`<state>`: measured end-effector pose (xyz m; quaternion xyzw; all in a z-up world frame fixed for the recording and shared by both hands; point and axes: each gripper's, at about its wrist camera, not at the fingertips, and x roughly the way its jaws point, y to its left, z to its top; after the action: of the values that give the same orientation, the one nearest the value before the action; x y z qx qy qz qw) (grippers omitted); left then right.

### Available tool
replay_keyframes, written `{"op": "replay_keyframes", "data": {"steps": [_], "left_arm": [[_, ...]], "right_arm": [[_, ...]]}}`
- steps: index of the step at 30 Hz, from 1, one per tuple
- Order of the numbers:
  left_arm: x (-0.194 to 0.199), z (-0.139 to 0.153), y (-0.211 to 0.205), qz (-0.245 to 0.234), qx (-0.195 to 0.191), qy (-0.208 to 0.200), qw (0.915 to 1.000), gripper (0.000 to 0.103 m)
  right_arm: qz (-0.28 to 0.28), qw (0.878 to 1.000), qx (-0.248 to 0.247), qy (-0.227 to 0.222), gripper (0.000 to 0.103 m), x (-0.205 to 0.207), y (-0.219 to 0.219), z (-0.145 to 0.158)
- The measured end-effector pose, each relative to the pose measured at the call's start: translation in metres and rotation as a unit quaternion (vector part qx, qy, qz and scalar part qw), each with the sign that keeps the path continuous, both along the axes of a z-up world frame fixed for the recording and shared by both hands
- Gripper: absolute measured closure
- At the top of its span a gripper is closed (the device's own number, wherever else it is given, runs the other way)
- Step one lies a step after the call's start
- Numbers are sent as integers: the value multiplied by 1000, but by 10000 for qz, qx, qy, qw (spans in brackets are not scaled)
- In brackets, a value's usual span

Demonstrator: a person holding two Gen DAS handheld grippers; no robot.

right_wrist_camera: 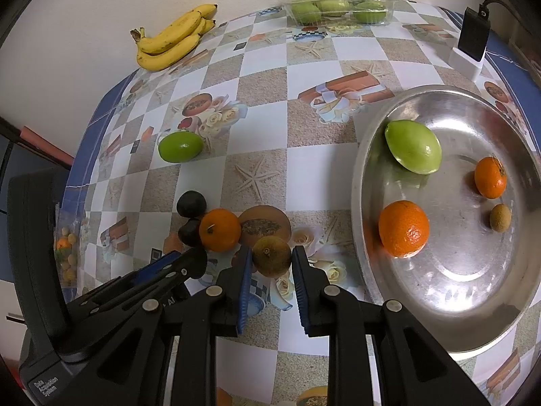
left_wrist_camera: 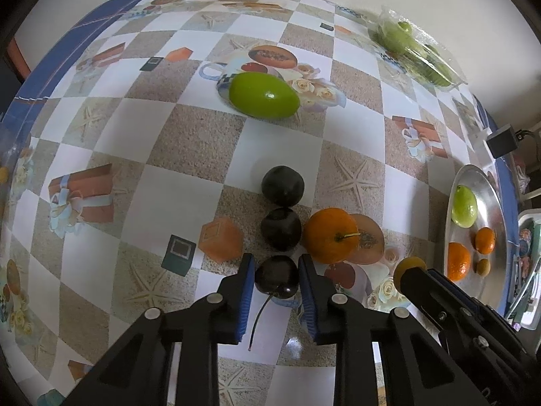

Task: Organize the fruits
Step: 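Close the left gripper on the dark stemmed cherry while the right holds the kiwi, then carry the kiwi and dark cherry over the steel bowl with both tools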

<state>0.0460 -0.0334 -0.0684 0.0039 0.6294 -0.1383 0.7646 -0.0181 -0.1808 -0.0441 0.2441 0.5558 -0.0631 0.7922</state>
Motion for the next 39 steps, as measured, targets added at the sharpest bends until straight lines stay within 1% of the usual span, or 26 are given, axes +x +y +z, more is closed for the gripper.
{"op": "replay_keyframes", "data": {"steps": [18, 19, 21, 22, 23, 27, 31, 33, 34, 35, 36, 39], "left_arm": [[1, -2, 3, 122, -102, 126, 9998, 73], [1, -2, 3, 116, -94, 124, 9998, 72], [1, -2, 2, 118, -104, 135, 9998, 67], [1, -2, 2, 127, -99, 130, 9998, 60], [0, -2, 1, 131, -84, 119, 9998, 57], [0, -1, -1, 83, -38, 88, 9999, 56], [-1, -2, -4, -3, 55, 40, 10000, 57], [-2, -3, -6, -50, 86, 51, 9999, 64], [-2, -3, -6, -60, 78, 63, 9999, 70], [-3, -3, -8, -60, 64, 65, 9999, 73], [-4, -2, -8, -62, 71, 44, 9999, 75], [-4, 0, -8, -96, 44, 6, 9999, 76]], "right_arm": [[8, 10000, 19, -19, 78, 0, 1, 0], [9, 10000, 17, -19, 78, 0, 1, 0], [27, 10000, 29, -31, 78, 0, 1, 1], [29, 10000, 32, -39, 78, 0, 1, 1], [28, 10000, 37, -45, 78, 0, 1, 1], [14, 10000, 68, -63, 78, -1, -1, 2], [18, 9999, 93, -85, 78, -1, -1, 3], [13, 9999, 113, -94, 78, -2, -2, 3], [11, 9999, 114, -96, 78, -2, -2, 3], [9, 9999, 119, -100, 78, -2, -2, 3], [7, 9999, 127, -105, 78, -2, -3, 4], [-3, 9998, 137, -120, 78, -2, -3, 4]]}}
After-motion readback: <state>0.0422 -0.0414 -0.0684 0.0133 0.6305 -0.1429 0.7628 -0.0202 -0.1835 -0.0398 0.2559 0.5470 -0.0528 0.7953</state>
